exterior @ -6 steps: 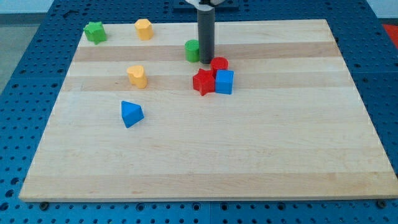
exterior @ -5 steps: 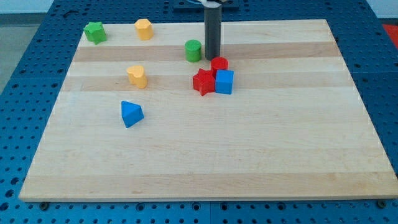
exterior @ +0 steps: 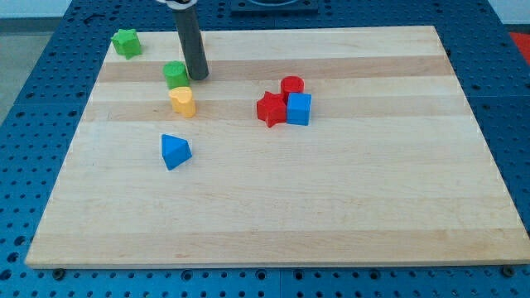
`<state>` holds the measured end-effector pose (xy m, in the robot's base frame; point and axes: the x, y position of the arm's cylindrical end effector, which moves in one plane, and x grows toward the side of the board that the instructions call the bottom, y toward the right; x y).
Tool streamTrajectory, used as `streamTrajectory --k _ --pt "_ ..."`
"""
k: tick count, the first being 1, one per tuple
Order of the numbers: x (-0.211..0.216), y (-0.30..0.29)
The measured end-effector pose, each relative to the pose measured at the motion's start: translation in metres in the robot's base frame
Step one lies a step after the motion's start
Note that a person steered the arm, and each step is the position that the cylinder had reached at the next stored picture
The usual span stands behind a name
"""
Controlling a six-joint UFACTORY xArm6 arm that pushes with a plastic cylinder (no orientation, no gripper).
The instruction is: Push the green circle below the green star
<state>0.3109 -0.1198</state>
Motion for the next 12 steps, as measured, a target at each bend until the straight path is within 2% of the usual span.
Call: streamTrajectory --k 1,3,6,9,10,12 --pt "0.013 0.023" --pt "0.023 -0.023" --pt "-0.023 -0.082" --pt "-0.033 -0.082" --pt "-0.045 -0.102" --pt "-0.04 -0.113"
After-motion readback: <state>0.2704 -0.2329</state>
